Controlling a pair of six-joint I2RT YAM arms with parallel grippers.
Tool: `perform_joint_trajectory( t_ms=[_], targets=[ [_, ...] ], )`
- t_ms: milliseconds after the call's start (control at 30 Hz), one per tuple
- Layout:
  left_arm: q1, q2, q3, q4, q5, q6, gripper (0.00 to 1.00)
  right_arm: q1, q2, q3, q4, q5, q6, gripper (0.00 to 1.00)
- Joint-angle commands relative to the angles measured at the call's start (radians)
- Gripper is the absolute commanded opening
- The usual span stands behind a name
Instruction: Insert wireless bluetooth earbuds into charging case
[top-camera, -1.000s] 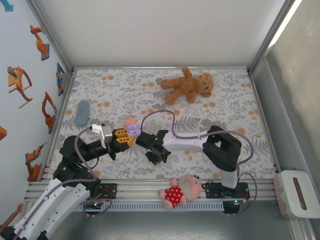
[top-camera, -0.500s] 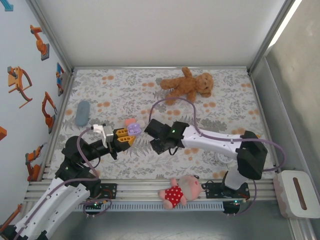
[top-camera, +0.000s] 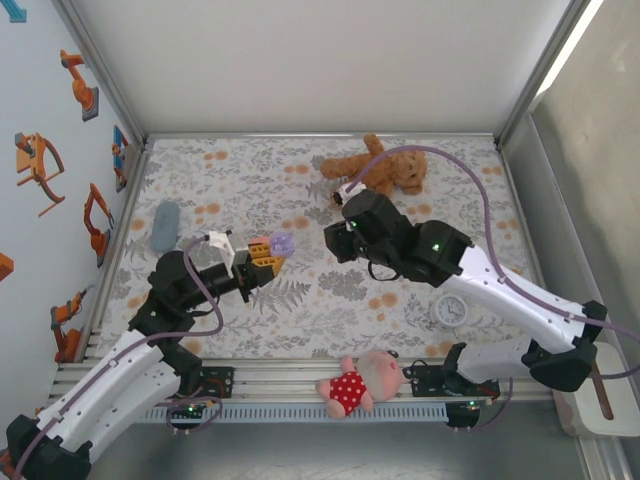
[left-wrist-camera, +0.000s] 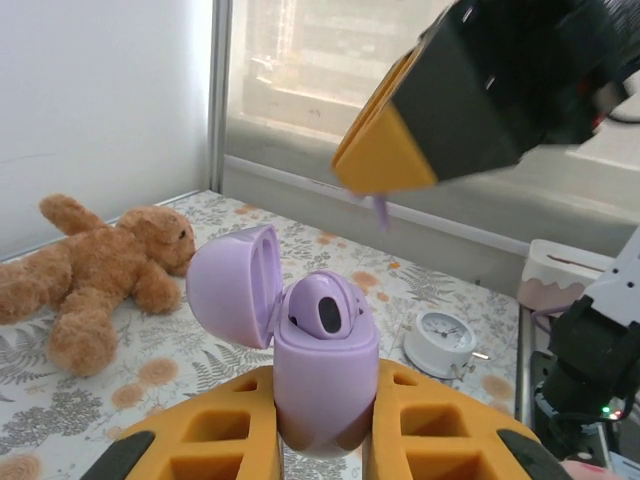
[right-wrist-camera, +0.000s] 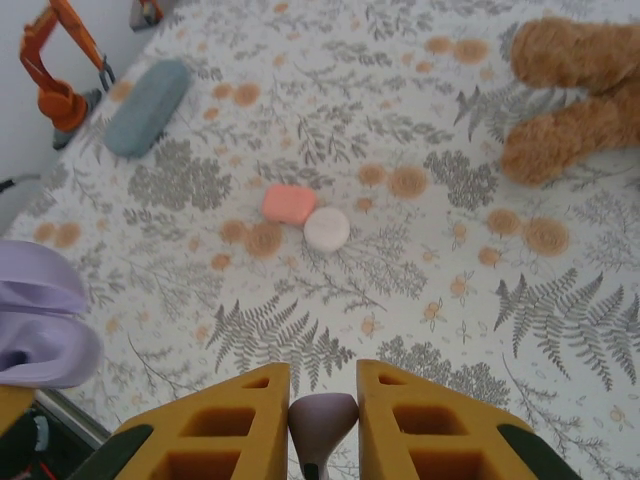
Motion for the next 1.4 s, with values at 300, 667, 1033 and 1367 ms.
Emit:
perform_joint_trajectory(
  t_ms=[300, 667, 1033, 1367],
  targets=[
    [-0.075, 0.145, 0.085, 0.155, -0.113, 0.137, 0.00, -0.006, -0.105, -0.004, 0.218, 0.072, 0.119, 0.21],
    [-0.116, 0.205, 0.115, 0.192, -0.144, 0.179, 0.00, -0.003, -0.078, -0.078, 0.358, -0.008, 0.223, 0.20],
    [-0.126, 0.241, 0.147, 0.198, -0.132, 0.197, 0.00, 0.021, -0.057, -0.131, 0.405, -0.030, 0.274, 0.20],
    [-0.129, 0.248, 0.154, 0.198, -0.125, 0.201, 0.00, 0.024, -0.046, -0.148, 0.402, -0.028, 0.278, 0.20]
  ],
)
